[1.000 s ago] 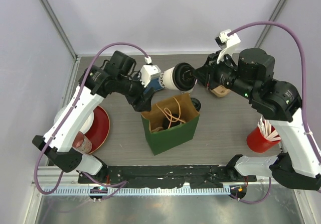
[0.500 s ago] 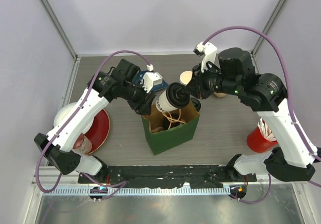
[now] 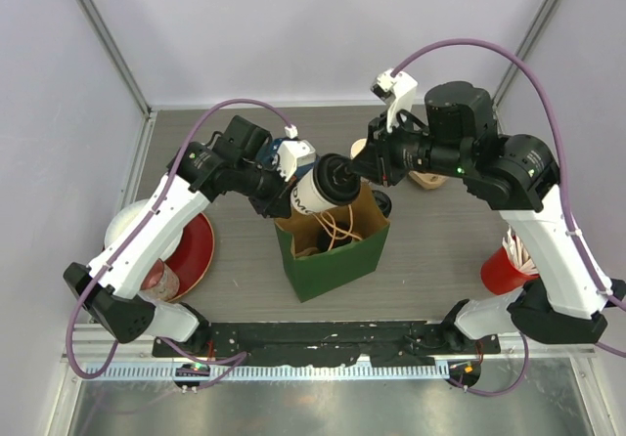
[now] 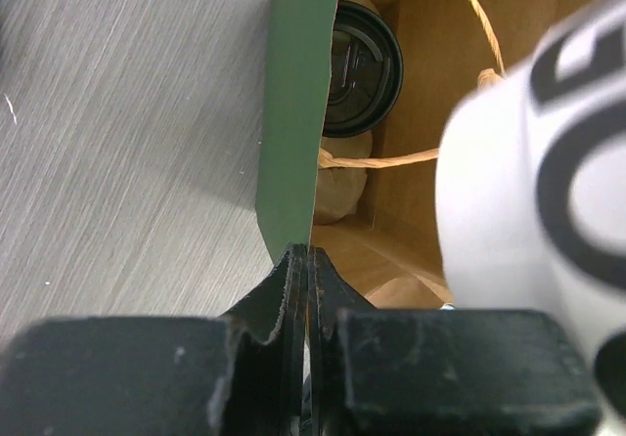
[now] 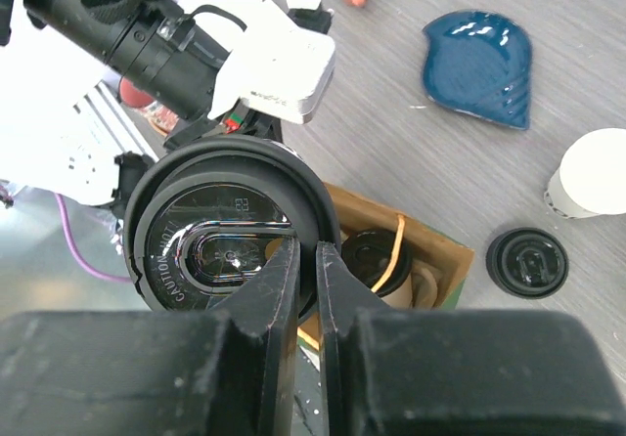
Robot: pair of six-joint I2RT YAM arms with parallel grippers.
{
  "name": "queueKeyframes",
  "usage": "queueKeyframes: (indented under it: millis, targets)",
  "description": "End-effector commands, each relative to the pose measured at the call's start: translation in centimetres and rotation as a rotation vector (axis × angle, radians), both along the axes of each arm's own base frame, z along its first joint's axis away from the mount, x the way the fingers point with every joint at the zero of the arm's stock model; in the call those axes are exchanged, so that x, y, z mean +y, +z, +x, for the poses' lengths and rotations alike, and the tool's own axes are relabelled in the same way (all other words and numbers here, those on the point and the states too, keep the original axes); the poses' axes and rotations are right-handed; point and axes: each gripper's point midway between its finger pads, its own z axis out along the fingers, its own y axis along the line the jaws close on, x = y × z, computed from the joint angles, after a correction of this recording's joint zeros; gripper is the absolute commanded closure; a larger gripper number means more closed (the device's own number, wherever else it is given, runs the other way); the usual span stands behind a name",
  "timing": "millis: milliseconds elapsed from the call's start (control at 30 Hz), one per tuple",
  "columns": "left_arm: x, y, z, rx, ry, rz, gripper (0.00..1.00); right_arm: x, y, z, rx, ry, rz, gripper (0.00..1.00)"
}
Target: Pack the takeout coffee
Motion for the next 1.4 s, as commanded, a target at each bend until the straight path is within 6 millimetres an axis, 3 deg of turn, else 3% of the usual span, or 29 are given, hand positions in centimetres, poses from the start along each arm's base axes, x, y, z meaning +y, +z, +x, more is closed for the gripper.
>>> queueKeyframes:
  millis: [0,100,233,567,767,967,1167,1367]
  targets:
    - [-0.5,1.2,-0.4,-0.029,-0.020,-0.056,0.97,2.2,-1.0,-0.3,0.022,0.082,-0.002,0.99]
    - [-0.6,1.3,-0.4,-0.031,-0.029,-0.060,1.00,2.3,-2.7,-0.6,0.047,0.089,-0.043,0.99]
    - [-0.7,1.4,-0.4,-0.031,-0.035,-0.066,1.00,2.3,-3.4,-0.9,0.064,0.100,-0.052,0.99]
    - [-0.8,1.4,-0.5,-0.025,-0.037,-0.069,1.00,1.0,-7.5,1.6,0.104,-0.063,-0.228,0.99]
    - [-0.9,1.4,-0.5,-0.021,-0.035,-0.071,1.00,1.1,-9.9,1.5,0.120,-0.086,-0.358,0.99]
    - [-1.0,1.7,-0.3,-0.023,-0.032,-0.073,1.00,1.2,-11.0,1.2,0.111,-0.100,-0.441,0.99]
    - [-1.5,2.4,-0.4,-0.005,-0.020,-0.104,1.00,4.5,-12.4,0.8,0.113,-0.040,-0.408,0.99]
    - [-1.6,2.0,-0.7,0.030,-0.010,-0.110,1.00,5.0,-14.5,1.1,0.127,-0.058,-0.438,0.99]
